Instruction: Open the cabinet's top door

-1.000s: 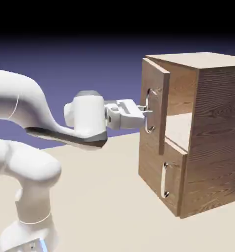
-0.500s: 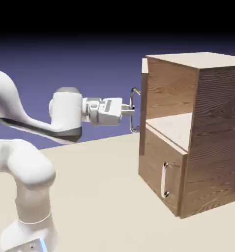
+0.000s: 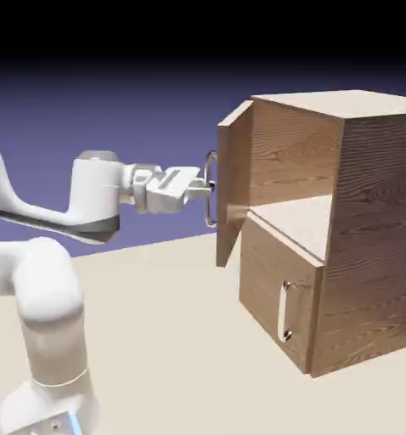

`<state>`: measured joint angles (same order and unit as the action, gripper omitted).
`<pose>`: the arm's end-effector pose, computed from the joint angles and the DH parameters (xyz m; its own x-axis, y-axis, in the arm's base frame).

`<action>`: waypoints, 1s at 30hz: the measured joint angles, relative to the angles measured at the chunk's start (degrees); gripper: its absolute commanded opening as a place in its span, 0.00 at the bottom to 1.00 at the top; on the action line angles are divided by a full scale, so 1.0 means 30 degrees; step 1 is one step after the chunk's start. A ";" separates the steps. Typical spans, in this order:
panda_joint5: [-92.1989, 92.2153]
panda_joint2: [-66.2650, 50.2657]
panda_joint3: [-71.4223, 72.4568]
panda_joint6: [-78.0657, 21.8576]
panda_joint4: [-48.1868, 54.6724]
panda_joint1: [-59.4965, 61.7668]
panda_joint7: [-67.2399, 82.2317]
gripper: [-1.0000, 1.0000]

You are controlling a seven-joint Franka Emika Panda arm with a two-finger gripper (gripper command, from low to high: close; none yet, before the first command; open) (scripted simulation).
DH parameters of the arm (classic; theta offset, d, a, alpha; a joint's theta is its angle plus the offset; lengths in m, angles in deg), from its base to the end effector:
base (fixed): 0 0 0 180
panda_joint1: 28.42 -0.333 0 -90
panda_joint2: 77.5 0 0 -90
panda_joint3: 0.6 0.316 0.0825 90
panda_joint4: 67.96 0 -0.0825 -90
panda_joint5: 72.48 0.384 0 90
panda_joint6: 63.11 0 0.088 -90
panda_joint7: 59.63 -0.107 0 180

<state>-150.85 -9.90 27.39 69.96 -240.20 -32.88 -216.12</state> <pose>0.2485 0.1125 0.4569 -0.4221 -0.5666 0.7077 -0.4214 -0.5685 -0.7065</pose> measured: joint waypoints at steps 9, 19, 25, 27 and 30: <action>0.7227 -0.1872 0.5541 -0.6990 0.2564 -0.0865 0.1180 0.00; 1.2517 -0.5245 1.2327 -1.4810 0.8982 0.3700 0.0975 0.00; 1.4403 -0.5986 1.5916 -1.8368 1.2989 0.7826 0.1057 0.00; 1.4934 -0.5964 1.6966 -1.9376 1.4261 0.9209 0.1179 0.00; 1.5688 -0.5714 1.8413 -2.0819 1.6182 1.1285 0.1455 0.00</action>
<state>-103.79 -27.05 82.63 7.50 -191.65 0.98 -211.76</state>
